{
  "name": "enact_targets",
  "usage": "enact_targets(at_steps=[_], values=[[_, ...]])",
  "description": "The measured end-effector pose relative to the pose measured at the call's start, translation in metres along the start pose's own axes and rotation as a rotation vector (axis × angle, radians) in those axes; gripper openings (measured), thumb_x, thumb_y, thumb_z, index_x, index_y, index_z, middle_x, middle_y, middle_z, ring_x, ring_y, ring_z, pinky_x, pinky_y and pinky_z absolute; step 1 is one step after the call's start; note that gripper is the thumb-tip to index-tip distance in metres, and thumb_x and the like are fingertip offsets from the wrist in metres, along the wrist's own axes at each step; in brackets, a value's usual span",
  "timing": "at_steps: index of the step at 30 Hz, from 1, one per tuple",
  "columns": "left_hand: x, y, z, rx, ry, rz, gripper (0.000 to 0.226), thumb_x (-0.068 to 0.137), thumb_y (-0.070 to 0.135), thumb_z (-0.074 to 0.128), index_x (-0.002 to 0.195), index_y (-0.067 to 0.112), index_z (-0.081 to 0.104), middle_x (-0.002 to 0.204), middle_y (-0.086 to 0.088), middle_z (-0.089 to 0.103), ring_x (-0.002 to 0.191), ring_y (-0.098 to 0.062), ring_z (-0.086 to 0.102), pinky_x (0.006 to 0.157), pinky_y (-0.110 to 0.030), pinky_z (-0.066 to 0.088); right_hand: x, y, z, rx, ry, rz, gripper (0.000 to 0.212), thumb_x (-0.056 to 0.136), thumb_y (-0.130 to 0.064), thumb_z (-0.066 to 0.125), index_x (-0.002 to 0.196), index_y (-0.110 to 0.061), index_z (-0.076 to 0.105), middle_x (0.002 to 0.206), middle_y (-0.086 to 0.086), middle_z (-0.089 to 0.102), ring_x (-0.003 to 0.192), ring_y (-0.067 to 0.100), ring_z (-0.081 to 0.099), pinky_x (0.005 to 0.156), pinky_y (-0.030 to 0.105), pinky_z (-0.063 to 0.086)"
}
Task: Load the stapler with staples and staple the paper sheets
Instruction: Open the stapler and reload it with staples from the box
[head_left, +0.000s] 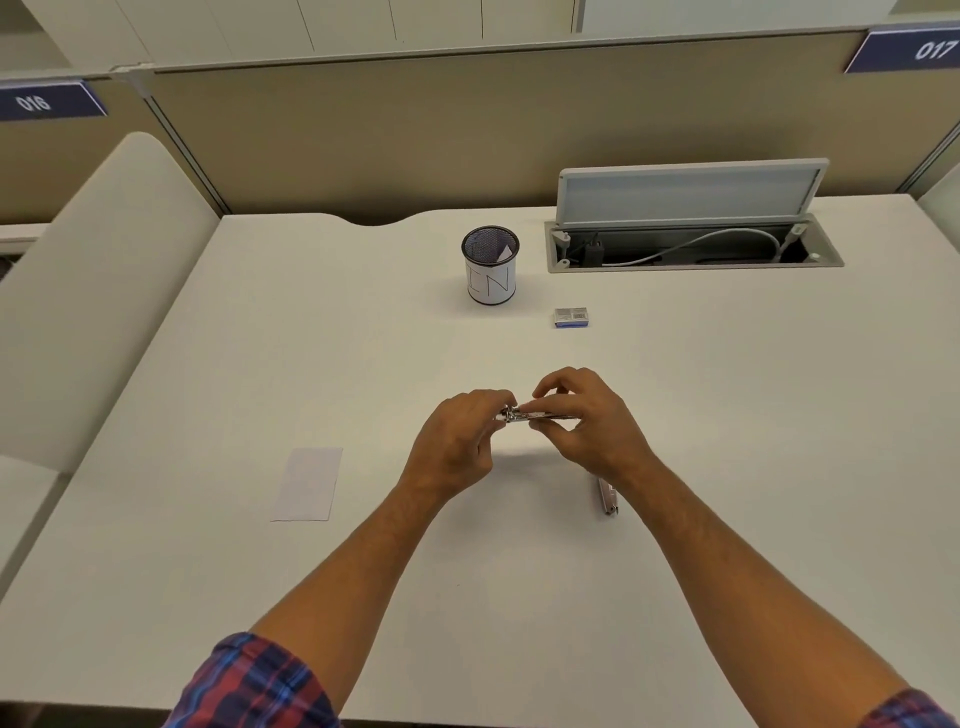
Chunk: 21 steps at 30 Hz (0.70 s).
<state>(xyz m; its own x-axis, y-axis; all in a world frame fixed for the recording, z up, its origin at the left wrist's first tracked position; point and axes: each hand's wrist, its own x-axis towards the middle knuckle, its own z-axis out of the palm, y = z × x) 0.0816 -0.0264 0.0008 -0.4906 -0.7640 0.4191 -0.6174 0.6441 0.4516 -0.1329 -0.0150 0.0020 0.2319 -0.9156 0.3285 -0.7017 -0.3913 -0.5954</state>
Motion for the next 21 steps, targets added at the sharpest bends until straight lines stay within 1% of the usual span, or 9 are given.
enact_targets(at_steps=[3,8,10,12,14,17,19,20,21], values=[[0.001,0.0,-0.001,0.001,0.005,0.009,0.029,0.085,-0.008,0.066,0.11,0.008,0.063,0.094,-0.006,0.071,0.074,-0.029,0.063,0.065,-0.041,0.054,0.001,-0.003,0.001,-0.046,-0.038,-0.061,0.021,0.083,-0.02,0.085,0.101,-0.029,0.083,0.108,-0.003,0.068,0.091,0.022,0.06,0.077,0.037,0.051],[-0.001,-0.005,-0.004,0.013,0.038,-0.017,0.032,0.084,-0.008,0.067,0.111,0.01,0.062,0.096,-0.003,0.071,0.075,-0.027,0.062,0.066,-0.041,0.053,0.002,0.002,-0.004,-0.071,0.012,-0.014,0.01,0.084,-0.025,0.085,0.094,-0.024,0.083,0.11,-0.001,0.067,0.088,0.022,0.06,0.075,0.04,0.053],[-0.003,-0.007,-0.006,0.013,0.053,-0.036,0.033,0.084,-0.008,0.067,0.111,0.01,0.062,0.096,-0.002,0.07,0.075,-0.027,0.061,0.066,-0.041,0.052,0.001,0.006,-0.009,-0.091,0.033,0.016,0.009,0.084,-0.028,0.084,0.092,-0.024,0.083,0.11,-0.002,0.066,0.089,0.02,0.06,0.074,0.038,0.053],[-0.003,-0.007,-0.007,0.004,0.059,-0.046,0.035,0.084,-0.008,0.066,0.112,0.012,0.06,0.096,-0.001,0.07,0.075,-0.027,0.062,0.066,-0.042,0.052,-0.001,0.011,-0.013,-0.1,0.053,0.052,0.009,0.083,-0.031,0.084,0.09,-0.027,0.081,0.11,-0.005,0.065,0.091,0.017,0.06,0.073,0.033,0.051],[-0.002,-0.008,-0.008,-0.009,0.065,-0.054,0.036,0.085,-0.007,0.065,0.113,0.016,0.057,0.096,-0.001,0.07,0.075,-0.027,0.062,0.066,-0.043,0.053,-0.002,0.015,-0.017,-0.065,0.05,0.133,0.014,0.081,-0.032,0.085,0.093,-0.029,0.077,0.11,-0.011,0.063,0.092,0.011,0.061,0.072,0.028,0.05],[0.0,-0.006,-0.008,-0.025,0.072,-0.071,0.038,0.086,-0.006,0.064,0.115,0.017,0.056,0.097,0.0,0.07,0.077,-0.027,0.063,0.069,-0.044,0.054,-0.001,0.017,-0.017,0.063,-0.058,0.237,0.033,0.082,-0.026,0.084,0.111,-0.031,0.069,0.113,-0.017,0.065,0.093,0.002,0.065,0.079,0.028,0.053],[0.0,-0.004,-0.006,-0.036,0.076,-0.103,0.039,0.088,-0.002,0.065,0.118,0.02,0.054,0.098,0.002,0.071,0.078,-0.025,0.065,0.071,-0.043,0.054,0.001,0.016,-0.015,0.152,-0.092,0.271,0.032,0.084,-0.019,0.083,0.113,-0.026,0.071,0.108,-0.013,0.071,0.093,0.004,0.068,0.083,0.029,0.055],[0.0,-0.003,-0.006,-0.044,0.077,-0.121,0.039,0.088,0.0,0.065,0.118,0.021,0.053,0.097,0.003,0.071,0.078,-0.024,0.065,0.071,-0.043,0.054,0.002,0.016,-0.014,0.176,-0.087,0.288,0.028,0.085,-0.017,0.083,0.11,-0.024,0.073,0.104,-0.01,0.073,0.092,0.005,0.068,0.083,0.027,0.054],[0.001,-0.003,-0.006,-0.047,0.077,-0.128,0.037,0.089,0.001,0.066,0.117,0.021,0.054,0.096,0.004,0.071,0.076,-0.024,0.065,0.07,-0.044,0.054,0.003,0.017,-0.013,0.192,-0.074,0.309,0.025,0.085,-0.017,0.083,0.106,-0.023,0.074,0.101,-0.009,0.074,0.09,0.005,0.068,0.081,0.022,0.053]])
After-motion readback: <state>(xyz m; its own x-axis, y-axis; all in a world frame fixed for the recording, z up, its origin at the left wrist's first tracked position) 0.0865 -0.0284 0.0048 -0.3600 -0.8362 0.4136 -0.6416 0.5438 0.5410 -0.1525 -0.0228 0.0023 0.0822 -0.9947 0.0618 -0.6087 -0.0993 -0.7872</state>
